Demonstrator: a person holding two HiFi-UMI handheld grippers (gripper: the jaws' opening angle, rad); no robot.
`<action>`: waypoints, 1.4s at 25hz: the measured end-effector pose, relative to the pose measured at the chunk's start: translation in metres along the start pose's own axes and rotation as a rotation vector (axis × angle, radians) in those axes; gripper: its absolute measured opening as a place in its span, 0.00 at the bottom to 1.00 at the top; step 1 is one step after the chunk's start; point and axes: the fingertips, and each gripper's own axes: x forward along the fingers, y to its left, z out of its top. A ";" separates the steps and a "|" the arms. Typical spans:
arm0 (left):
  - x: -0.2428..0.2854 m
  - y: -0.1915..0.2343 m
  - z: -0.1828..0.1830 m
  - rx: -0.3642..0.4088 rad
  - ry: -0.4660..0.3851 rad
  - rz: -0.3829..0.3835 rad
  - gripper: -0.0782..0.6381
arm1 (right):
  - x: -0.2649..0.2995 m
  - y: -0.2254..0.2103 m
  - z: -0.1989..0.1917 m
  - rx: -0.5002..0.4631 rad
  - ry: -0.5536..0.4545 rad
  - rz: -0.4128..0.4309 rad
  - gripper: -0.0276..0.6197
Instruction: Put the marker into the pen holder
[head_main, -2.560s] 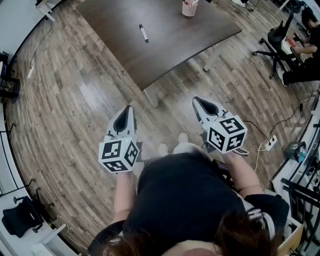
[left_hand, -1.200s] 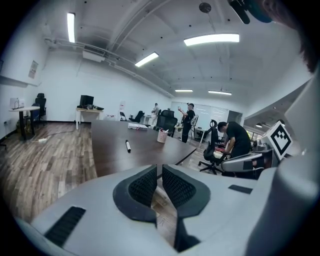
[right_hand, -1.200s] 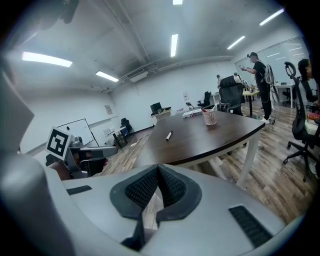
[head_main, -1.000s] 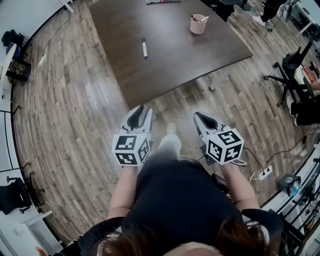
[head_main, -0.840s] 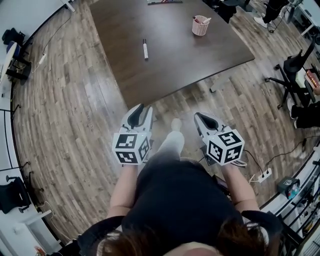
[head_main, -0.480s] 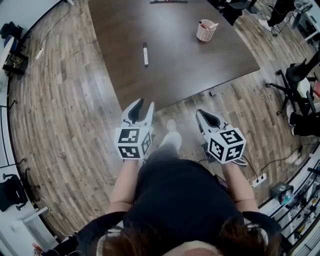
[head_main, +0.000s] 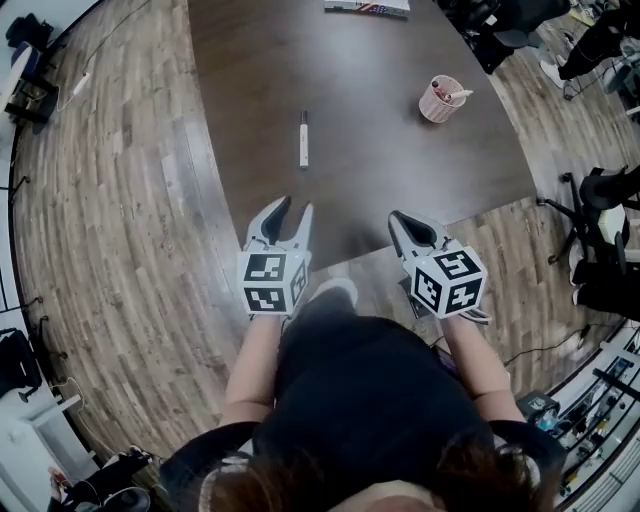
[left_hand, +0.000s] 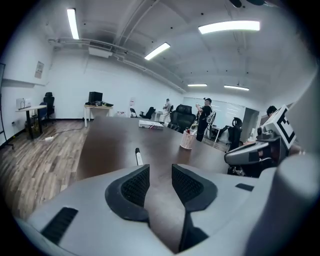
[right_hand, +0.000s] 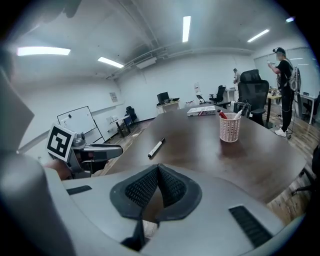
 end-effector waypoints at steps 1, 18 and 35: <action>0.009 0.004 0.003 -0.001 0.005 0.009 0.32 | 0.008 -0.005 0.004 0.000 0.011 0.009 0.07; 0.111 0.034 -0.008 -0.030 0.177 0.203 0.36 | 0.104 -0.066 0.046 -0.110 0.182 0.241 0.07; 0.151 0.060 -0.034 -0.101 0.270 0.378 0.37 | 0.149 -0.069 0.045 -0.223 0.339 0.463 0.07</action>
